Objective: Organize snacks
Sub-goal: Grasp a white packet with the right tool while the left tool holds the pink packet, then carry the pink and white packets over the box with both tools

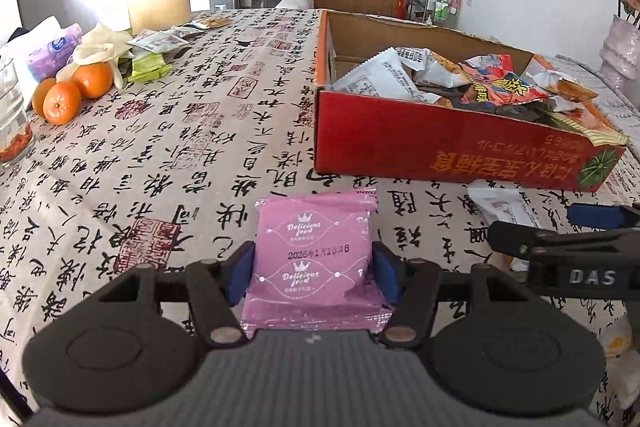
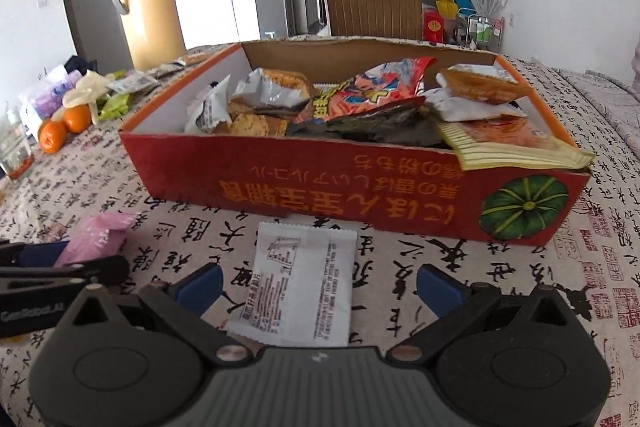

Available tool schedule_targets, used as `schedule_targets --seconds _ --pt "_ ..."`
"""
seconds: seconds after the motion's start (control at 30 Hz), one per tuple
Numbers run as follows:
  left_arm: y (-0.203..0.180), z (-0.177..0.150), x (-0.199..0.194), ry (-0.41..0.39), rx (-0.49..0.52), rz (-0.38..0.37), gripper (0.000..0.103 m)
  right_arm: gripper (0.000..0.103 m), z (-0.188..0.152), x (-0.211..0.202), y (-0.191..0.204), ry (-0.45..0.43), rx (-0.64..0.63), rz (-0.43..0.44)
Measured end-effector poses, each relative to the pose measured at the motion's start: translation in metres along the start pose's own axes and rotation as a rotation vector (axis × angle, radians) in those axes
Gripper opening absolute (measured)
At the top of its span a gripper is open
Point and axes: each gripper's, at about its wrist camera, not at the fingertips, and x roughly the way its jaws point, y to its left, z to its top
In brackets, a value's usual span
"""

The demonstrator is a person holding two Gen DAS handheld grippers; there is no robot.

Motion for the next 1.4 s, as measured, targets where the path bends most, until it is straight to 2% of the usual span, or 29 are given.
schedule_targets --seconds 0.07,0.17,0.33,0.43,0.53,0.57,0.8,1.4 --pt "0.000 0.000 0.000 0.000 -0.003 -0.004 0.063 0.102 0.000 0.004 0.002 0.008 -0.004 -0.009" --pt "0.000 0.000 0.000 0.001 -0.005 -0.007 0.063 0.093 0.000 0.008 0.005 0.019 -0.008 -0.024" --pt "-0.001 0.000 0.001 0.003 -0.009 -0.010 0.063 0.088 -0.003 0.010 0.007 0.013 -0.030 -0.045" --pt "-0.002 0.000 0.001 0.003 -0.011 -0.009 0.063 0.076 -0.004 0.007 0.006 0.001 -0.038 -0.039" --pt "-0.001 0.000 0.001 0.003 -0.010 -0.009 0.063 0.059 -0.004 0.004 0.006 -0.010 -0.046 -0.030" --pt "-0.001 0.000 0.000 0.003 -0.011 -0.009 0.063 0.050 -0.004 0.002 0.006 -0.013 -0.050 -0.023" --pt "-0.001 0.000 0.000 0.003 -0.012 -0.008 0.063 0.043 -0.010 -0.007 0.006 -0.031 -0.074 0.003" --pt "-0.011 0.003 -0.012 -0.024 -0.003 -0.020 0.063 0.042 -0.015 -0.036 -0.007 -0.097 -0.058 0.004"
